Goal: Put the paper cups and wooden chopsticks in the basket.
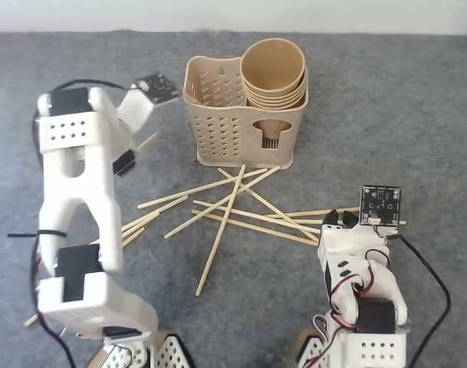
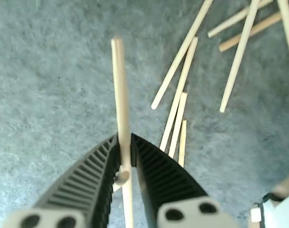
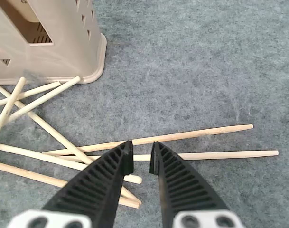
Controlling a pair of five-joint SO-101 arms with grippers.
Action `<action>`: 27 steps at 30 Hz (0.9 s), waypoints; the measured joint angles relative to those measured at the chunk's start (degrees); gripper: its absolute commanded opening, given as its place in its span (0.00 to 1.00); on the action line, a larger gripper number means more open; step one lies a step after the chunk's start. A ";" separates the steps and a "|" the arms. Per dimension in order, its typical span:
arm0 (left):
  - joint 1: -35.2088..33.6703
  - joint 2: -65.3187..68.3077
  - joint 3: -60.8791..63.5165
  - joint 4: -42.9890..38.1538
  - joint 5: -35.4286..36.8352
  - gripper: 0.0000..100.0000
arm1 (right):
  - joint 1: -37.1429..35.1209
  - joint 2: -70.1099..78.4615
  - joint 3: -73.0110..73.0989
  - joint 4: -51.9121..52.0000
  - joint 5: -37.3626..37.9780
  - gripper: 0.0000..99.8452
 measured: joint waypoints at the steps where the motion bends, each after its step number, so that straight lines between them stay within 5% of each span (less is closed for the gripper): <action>1: 0.88 0.00 -0.79 0.00 1.85 0.01 | 0.00 0.00 0.00 0.00 0.00 0.08; 13: 9.85 0.00 -20.31 -0.26 28.57 0.01 | 0.00 0.00 0.00 0.00 0.00 0.08; 27: 16.62 0.00 -48.97 -5.36 41.67 0.01 | 0.00 0.00 0.00 0.00 0.00 0.08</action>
